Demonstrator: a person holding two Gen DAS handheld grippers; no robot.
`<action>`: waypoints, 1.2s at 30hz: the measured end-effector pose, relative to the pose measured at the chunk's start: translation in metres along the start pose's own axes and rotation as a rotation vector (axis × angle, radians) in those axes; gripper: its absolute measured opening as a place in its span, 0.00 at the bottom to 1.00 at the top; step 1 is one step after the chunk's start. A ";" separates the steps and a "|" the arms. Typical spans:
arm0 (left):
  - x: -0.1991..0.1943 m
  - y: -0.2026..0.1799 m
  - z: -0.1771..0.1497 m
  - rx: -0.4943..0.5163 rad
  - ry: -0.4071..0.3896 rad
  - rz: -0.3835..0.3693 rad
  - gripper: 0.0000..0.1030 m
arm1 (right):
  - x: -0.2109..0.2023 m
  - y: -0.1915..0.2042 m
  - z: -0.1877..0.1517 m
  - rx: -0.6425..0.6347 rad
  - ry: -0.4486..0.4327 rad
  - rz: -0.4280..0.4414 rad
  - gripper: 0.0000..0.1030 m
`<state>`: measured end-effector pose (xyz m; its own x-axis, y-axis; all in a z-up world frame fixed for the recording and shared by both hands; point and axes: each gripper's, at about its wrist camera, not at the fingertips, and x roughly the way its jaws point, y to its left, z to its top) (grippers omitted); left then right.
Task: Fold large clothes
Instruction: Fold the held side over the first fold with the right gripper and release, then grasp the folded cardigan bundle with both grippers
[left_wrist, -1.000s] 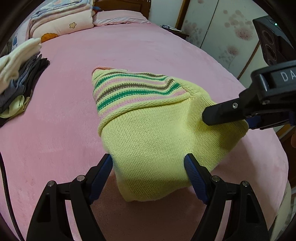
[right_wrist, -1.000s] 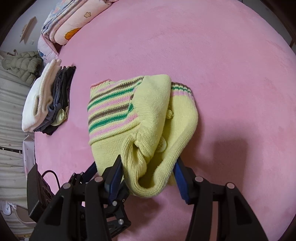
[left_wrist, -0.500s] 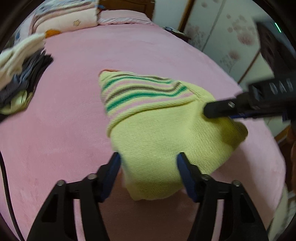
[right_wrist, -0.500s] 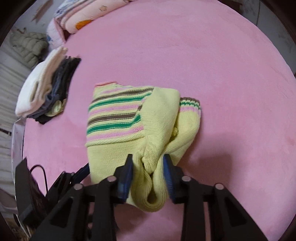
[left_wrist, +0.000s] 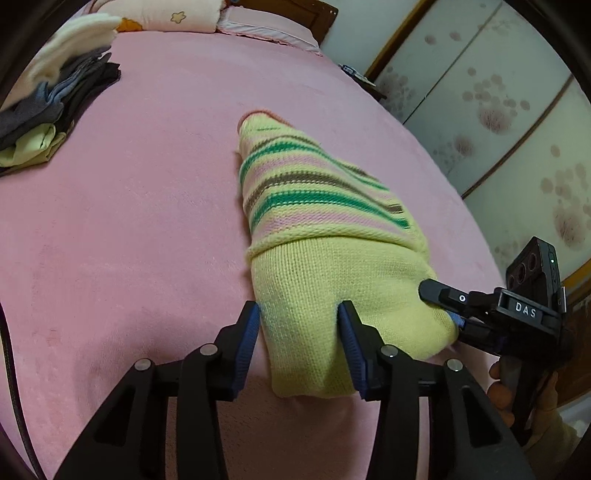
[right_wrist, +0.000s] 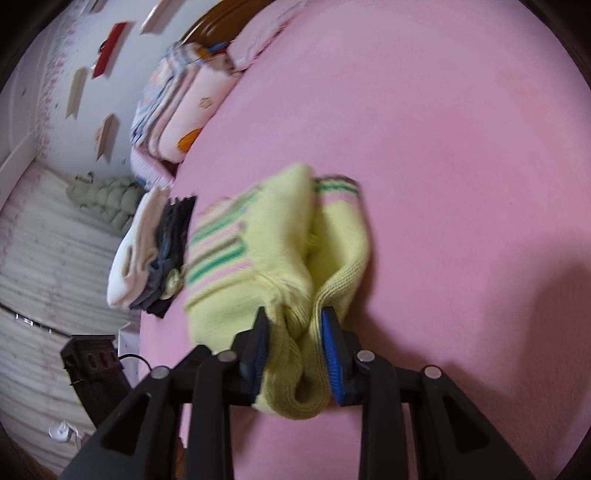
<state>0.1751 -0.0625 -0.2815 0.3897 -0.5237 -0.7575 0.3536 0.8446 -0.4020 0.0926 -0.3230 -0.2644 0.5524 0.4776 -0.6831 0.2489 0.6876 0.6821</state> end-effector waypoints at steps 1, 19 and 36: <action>0.001 0.001 0.000 0.001 -0.001 0.010 0.48 | 0.001 -0.002 -0.003 0.002 -0.003 -0.011 0.46; -0.066 -0.011 0.033 0.008 0.011 0.061 0.99 | -0.062 0.104 -0.018 -0.425 -0.015 -0.235 0.75; -0.116 -0.070 0.100 0.070 -0.072 0.152 1.00 | -0.109 0.185 0.023 -0.609 -0.156 -0.287 1.00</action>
<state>0.1900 -0.0714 -0.1142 0.5020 -0.3994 -0.7671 0.3436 0.9061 -0.2469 0.0964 -0.2606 -0.0574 0.6505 0.1782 -0.7383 -0.0635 0.9815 0.1809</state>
